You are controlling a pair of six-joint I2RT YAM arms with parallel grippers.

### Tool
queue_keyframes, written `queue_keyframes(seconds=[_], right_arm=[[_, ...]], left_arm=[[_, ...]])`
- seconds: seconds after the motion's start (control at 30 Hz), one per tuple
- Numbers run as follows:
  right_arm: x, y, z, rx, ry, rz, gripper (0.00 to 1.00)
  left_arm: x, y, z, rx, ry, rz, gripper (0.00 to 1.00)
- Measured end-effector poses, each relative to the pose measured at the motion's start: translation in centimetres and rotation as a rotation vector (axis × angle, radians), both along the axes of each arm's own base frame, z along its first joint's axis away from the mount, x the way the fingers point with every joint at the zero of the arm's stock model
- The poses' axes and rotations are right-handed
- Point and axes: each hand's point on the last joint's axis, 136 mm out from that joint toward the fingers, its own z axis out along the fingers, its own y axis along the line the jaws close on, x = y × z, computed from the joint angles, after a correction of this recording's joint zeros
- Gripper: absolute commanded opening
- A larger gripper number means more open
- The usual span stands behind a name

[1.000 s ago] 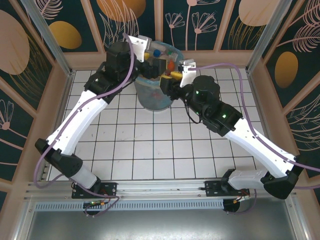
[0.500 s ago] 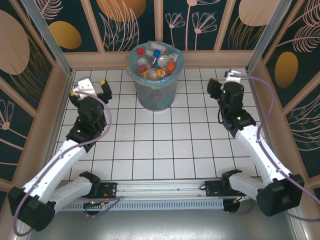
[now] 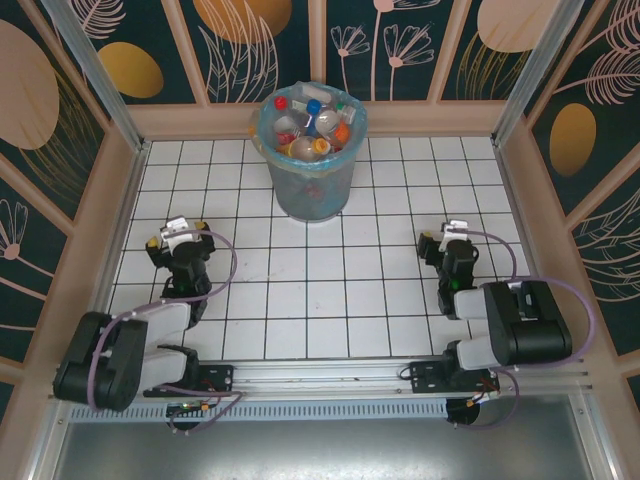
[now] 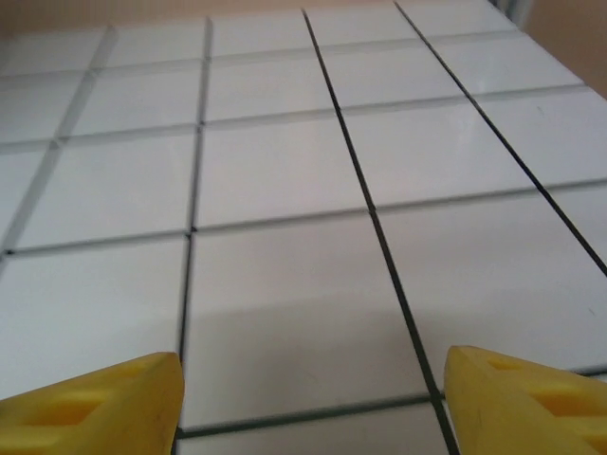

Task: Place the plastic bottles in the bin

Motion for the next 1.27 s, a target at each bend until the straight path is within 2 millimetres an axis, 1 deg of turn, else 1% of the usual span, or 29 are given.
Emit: queue_keyframes(seconds=[0.07,0.13,0.17,0.2,0.23,0.27,0.33,0.43,0.5,0.63,0.83,1.27], right_arm=[[0.1,-1.6,1.0,0.047,-0.099,-0.026,0.76],[-0.8,-3.4,0.4,0.083,-0.112,-0.075,0.78],[-1.2,-3.9,0.4,0.096,-0.122,-0.094,0.8],[-1.2,-3.9,0.8,0.103,-0.14,-0.096,0.83],[-1.0,-3.8,1.4,0.11,-0.165,-0.092,0.94],[-0.6,-3.6,2.0,0.114,-0.184,-0.09,0.99],[0.2,-3.2,3.0,0.107,-0.215,-0.086,0.99],[1.5,-2.6,4.3,0.099,-0.246,-0.088,0.99],[1.9,-2.5,4.7,0.097,-0.256,-0.094,0.99],[1.9,-2.9,4.3,0.084,-0.242,-0.114,0.99],[1.9,-2.6,4.3,0.068,-0.24,-0.11,0.99],[1.9,-2.7,4.3,0.064,-0.24,-0.115,0.99]], left_arm=[[0.8,-0.1,-0.6,-0.007,-0.003,-0.047,0.98],[1.4,-0.8,-0.3,-0.009,-0.035,-0.1,0.99],[1.7,-1.0,-0.1,-0.01,-0.063,-0.122,0.99],[1.8,-1.2,-0.3,-0.012,-0.074,-0.137,0.99],[1.9,-1.3,-0.8,-0.015,-0.068,-0.147,0.99],[2.0,-1.1,-1.4,-0.018,-0.052,-0.147,0.99],[2.3,-0.6,-1.7,-0.027,-0.047,-0.14,0.99],[2.5,-0.2,-0.9,-0.037,-0.079,-0.128,0.99],[2.6,-0.3,-0.7,-0.04,-0.09,-0.13,0.99],[2.6,-0.3,-0.6,-0.045,-0.094,-0.132,0.99],[2.7,-0.3,-0.6,-0.045,-0.094,-0.134,0.99],[2.7,-0.3,-0.6,-0.046,-0.095,-0.133,0.99]])
